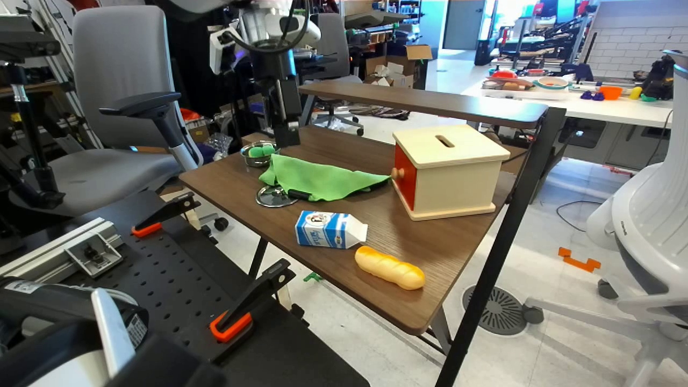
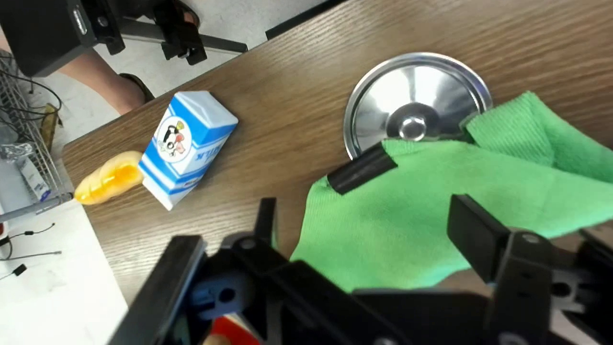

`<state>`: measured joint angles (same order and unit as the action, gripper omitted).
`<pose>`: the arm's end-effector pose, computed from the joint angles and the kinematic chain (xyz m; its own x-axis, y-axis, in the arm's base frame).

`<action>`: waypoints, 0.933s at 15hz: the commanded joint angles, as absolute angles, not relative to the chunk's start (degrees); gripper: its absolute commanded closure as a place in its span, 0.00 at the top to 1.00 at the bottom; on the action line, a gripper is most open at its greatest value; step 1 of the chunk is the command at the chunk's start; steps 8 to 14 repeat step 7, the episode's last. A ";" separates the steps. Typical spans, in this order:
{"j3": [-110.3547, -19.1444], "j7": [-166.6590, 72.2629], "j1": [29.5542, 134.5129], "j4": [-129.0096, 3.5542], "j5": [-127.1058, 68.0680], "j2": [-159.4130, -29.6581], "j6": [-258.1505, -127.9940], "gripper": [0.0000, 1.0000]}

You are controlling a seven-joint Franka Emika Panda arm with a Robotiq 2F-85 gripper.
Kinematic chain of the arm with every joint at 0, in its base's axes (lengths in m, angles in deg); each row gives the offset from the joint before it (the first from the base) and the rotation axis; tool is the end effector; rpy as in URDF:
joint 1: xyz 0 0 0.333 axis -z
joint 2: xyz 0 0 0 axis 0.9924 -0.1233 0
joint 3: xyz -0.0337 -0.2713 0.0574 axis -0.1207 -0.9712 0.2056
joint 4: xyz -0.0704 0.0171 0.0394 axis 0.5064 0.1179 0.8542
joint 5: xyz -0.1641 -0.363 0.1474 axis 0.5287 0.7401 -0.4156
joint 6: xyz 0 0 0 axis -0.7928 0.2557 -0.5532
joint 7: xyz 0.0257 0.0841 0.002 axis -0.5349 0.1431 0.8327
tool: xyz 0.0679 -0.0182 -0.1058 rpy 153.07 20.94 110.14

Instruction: Fold the green towel

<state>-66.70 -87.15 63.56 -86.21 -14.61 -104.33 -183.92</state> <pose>0.5573 0.1132 0.1254 0.9439 -0.3250 -0.0591 -0.2793 -0.8806 0.3828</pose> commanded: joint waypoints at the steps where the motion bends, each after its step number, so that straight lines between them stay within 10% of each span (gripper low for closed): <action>1: -64.56 -83.74 66.38 -87.68 -14.36 -97.44 -183.16 1.00; 14: -63.92 -84.95 67.01 -86.89 -13.93 -98.26 -183.45 1.00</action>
